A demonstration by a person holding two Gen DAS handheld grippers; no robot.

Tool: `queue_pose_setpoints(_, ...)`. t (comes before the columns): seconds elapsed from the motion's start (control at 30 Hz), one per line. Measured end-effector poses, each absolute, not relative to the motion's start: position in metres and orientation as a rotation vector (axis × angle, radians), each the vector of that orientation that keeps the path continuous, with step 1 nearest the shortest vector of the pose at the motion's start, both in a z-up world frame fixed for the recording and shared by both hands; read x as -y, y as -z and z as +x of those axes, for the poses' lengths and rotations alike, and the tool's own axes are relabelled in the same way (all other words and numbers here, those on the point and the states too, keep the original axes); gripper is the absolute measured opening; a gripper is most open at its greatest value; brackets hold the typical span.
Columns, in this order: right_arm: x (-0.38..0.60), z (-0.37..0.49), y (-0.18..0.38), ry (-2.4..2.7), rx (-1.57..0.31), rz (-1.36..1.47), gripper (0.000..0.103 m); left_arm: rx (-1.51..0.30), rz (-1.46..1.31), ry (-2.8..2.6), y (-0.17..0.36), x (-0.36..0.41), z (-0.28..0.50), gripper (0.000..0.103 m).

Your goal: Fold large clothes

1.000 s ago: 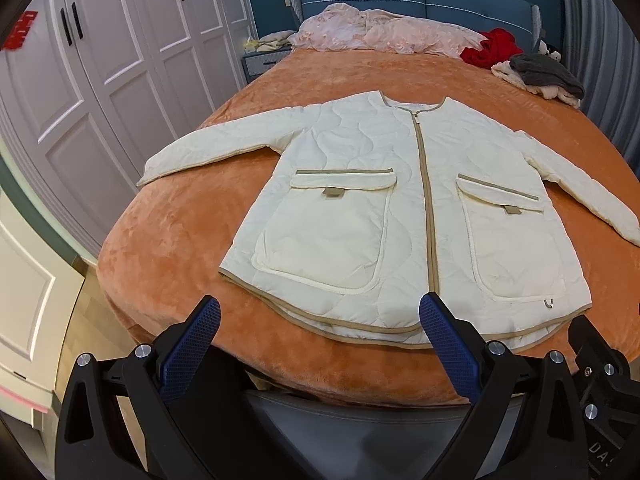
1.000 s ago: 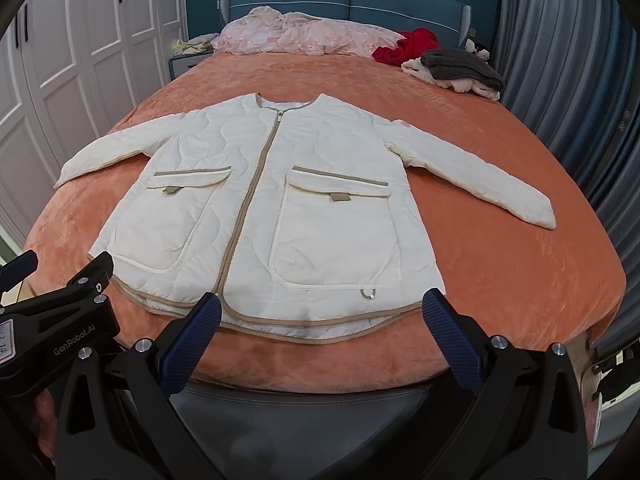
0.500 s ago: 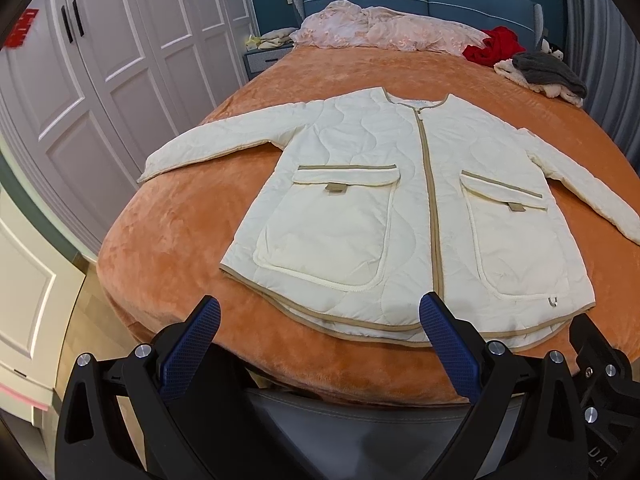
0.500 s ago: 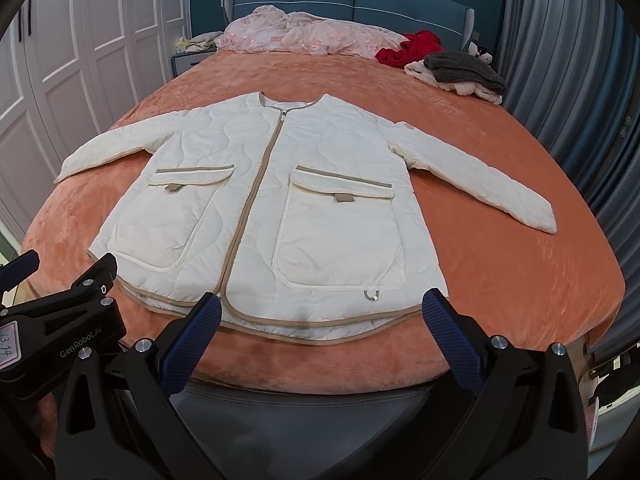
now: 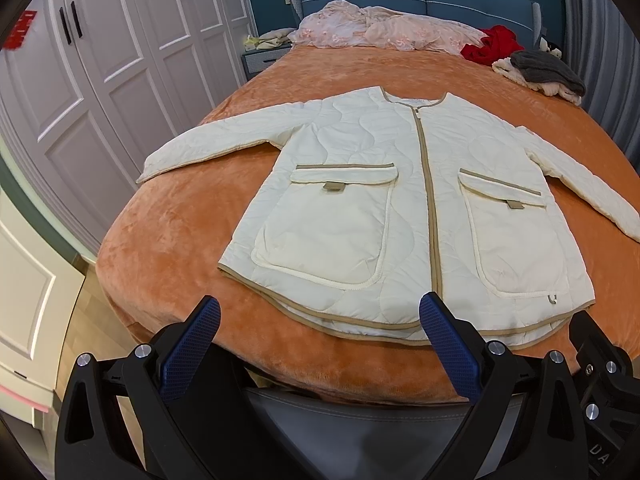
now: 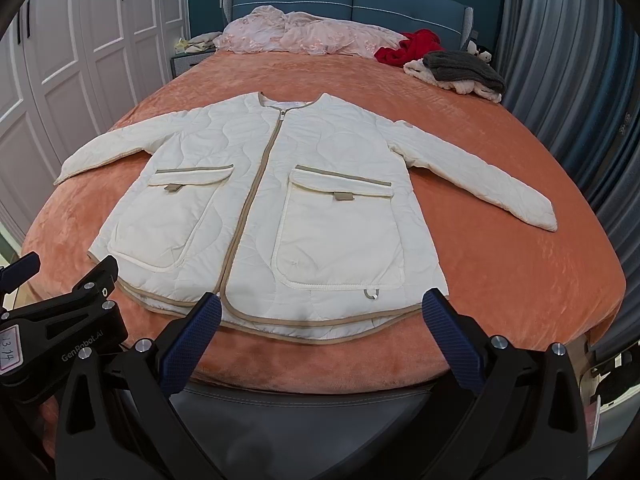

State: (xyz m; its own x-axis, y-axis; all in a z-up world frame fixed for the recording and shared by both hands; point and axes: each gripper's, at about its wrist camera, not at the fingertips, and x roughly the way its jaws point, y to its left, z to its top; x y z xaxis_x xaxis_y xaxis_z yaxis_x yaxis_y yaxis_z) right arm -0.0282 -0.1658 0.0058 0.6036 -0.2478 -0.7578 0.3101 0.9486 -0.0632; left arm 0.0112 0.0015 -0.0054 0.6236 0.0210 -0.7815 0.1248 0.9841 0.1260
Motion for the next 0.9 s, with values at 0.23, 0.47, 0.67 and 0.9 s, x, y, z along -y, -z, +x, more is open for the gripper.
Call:
queue_pose_setpoints(0.23, 0.1659, -0.0276, -0.0049, 0.324, -0.867, 0.078, 0.098, -0.896, 0.175, 0.059, 0.0052, -0.0011, 0.0111, 0.097)
queue_pose_setpoints(0.47, 0.1656, -0.0276, -0.0044, 0.325, -0.867, 0.077, 0.098, -0.898, 0.174, 0.059, 0.0057, -0.0013, 0.0104, 0.097)
queue_pose_setpoints(0.67, 0.1659, -0.0275, -0.0044, 0.325, -0.866, 0.077, 0.098, -0.895, 0.175, 0.060, 0.0077, -0.0007, 0.0099, 0.097)
queue_pose_setpoints(0.9, 0.1660, -0.0270, -0.0042, 0.326, -0.865, 0.079, 0.098, -0.896, 0.174, 0.060, 0.0066, -0.0003, 0.0107, 0.097)
